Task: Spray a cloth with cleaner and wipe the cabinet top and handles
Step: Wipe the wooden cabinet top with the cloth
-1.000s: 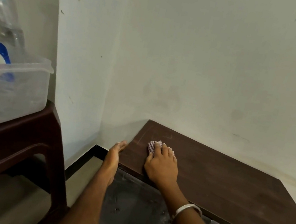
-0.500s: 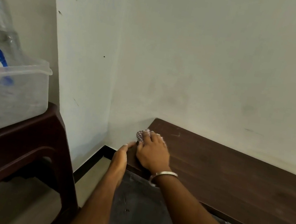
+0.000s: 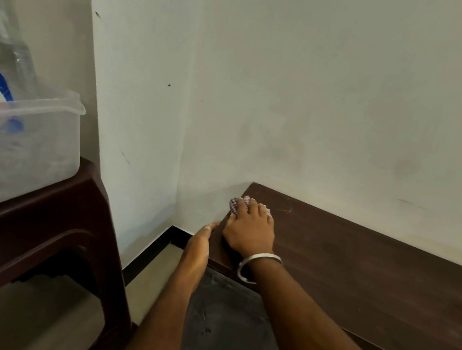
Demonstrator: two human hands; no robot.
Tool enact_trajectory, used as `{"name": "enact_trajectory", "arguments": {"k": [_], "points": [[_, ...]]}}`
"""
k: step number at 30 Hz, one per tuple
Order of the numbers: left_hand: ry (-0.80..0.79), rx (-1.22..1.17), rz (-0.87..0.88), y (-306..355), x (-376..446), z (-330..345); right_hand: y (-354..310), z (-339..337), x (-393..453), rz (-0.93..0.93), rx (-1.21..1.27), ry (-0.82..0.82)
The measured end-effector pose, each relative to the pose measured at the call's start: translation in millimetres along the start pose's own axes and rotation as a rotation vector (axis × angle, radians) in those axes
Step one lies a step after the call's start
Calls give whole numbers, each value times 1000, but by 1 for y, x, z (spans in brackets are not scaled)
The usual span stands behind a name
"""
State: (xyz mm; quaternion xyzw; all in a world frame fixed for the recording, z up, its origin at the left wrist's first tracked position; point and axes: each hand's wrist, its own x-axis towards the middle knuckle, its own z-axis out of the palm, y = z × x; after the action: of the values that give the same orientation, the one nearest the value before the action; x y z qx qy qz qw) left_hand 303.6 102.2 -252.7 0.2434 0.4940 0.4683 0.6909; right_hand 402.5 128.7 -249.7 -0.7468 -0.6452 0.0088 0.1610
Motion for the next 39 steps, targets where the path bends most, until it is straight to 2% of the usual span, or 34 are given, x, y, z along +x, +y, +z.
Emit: {"name": "enact_trajectory", "arguments": {"k": [3, 7, 9, 14, 18, 25, 29, 36, 39], "points": [[13, 40, 1, 0, 6, -1, -19, 10, 2, -109, 23, 10], [3, 31, 30, -5, 6, -2, -5, 6, 5, -127, 68, -1], [-43, -9, 54, -8, 4, -3, 12, 0, 6, -79, 55, 14], [-21, 20, 57, -6, 5, -4, 65, -14, 8, 118, -3, 23], [-40, 55, 93, -7, 2, -3, 61, -11, 12, 172, -61, 20], [-73, 37, 77, -1, -8, 1, 6, 4, 23, -39, 19, -3], [-66, 59, 109, -5, -4, 0, 11, 3, 27, -94, 47, -16], [-34, 47, 92, -9, 7, -6, 83, -16, 33, 113, -18, 18], [-35, 55, 97, -9, 8, -4, 92, -17, 36, 186, -47, 12]]}}
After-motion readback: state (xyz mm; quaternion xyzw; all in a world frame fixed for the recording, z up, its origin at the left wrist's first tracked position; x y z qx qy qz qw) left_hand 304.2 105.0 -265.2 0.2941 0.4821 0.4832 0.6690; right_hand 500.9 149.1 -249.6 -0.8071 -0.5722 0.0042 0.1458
